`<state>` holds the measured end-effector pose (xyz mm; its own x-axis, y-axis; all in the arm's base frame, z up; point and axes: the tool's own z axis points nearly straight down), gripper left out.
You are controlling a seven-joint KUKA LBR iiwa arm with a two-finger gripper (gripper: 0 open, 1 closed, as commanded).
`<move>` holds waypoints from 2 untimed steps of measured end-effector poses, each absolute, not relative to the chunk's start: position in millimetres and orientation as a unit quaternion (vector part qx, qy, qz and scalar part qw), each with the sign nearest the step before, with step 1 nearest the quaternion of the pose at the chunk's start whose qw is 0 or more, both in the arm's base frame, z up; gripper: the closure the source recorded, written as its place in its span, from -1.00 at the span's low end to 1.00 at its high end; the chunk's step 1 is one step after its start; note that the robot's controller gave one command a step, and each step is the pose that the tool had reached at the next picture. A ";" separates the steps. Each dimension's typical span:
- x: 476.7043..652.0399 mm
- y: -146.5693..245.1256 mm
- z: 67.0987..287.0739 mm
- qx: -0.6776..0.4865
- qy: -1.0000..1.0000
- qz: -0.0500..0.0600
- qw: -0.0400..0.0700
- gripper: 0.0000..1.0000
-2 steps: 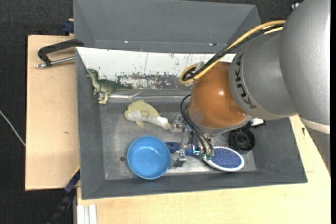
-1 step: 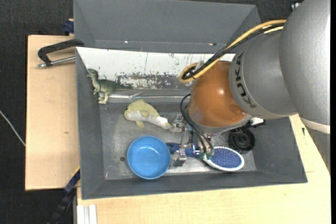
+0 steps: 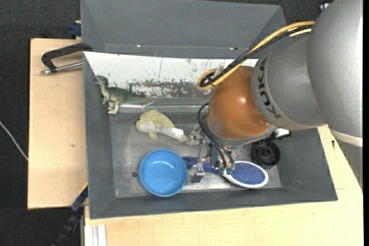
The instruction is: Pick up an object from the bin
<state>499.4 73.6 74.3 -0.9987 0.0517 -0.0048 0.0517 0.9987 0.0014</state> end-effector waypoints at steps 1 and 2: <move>497.8 59.3 73.0 0.073 0.997 0.003 0.004 -1.00; 496.3 58.9 75.7 0.073 0.997 0.003 -0.002 1.00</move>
Offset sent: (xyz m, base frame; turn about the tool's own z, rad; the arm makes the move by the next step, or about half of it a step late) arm -0.0045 -0.0181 -0.0043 0.0993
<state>496.3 58.9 75.7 -0.9892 0.1463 0.0034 0.1463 0.9892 0.0049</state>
